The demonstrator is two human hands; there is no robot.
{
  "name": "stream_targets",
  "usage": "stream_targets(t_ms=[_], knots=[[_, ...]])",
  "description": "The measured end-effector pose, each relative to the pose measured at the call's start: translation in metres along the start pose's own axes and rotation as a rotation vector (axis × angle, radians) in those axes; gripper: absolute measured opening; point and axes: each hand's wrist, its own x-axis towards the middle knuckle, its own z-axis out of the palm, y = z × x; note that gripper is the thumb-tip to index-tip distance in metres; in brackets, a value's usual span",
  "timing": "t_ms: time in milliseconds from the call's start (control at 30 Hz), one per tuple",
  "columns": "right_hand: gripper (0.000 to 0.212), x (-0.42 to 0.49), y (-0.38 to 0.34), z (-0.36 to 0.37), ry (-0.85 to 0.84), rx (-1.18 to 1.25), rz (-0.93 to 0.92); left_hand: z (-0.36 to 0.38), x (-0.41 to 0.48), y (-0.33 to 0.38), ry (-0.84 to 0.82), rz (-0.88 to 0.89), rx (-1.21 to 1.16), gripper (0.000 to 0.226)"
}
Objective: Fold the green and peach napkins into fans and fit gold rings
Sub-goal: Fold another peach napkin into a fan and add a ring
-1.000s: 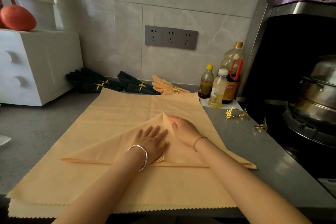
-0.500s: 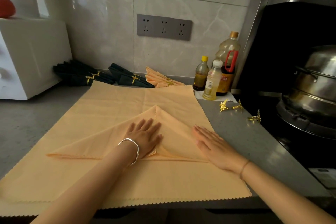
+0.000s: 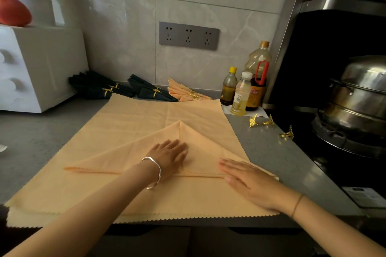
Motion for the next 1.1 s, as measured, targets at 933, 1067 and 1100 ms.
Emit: stream_targets(t_ms=[933, 1067, 1100], knots=[[0.029, 0.015, 0.027, -0.069, 0.036, 0.055, 0.144, 0.003, -0.080, -0.011, 0.002, 0.327, 0.016, 0.082], [0.015, 0.031, 0.039, -0.110, 0.263, 0.389, 0.134, 0.005, -0.081, -0.011, 0.011, 0.326, 0.023, 0.083], [0.012, 0.042, 0.037, -0.113, 0.316, 0.486, 0.120, 0.005, -0.081, -0.011, 0.018, 0.324, 0.022, 0.083]])
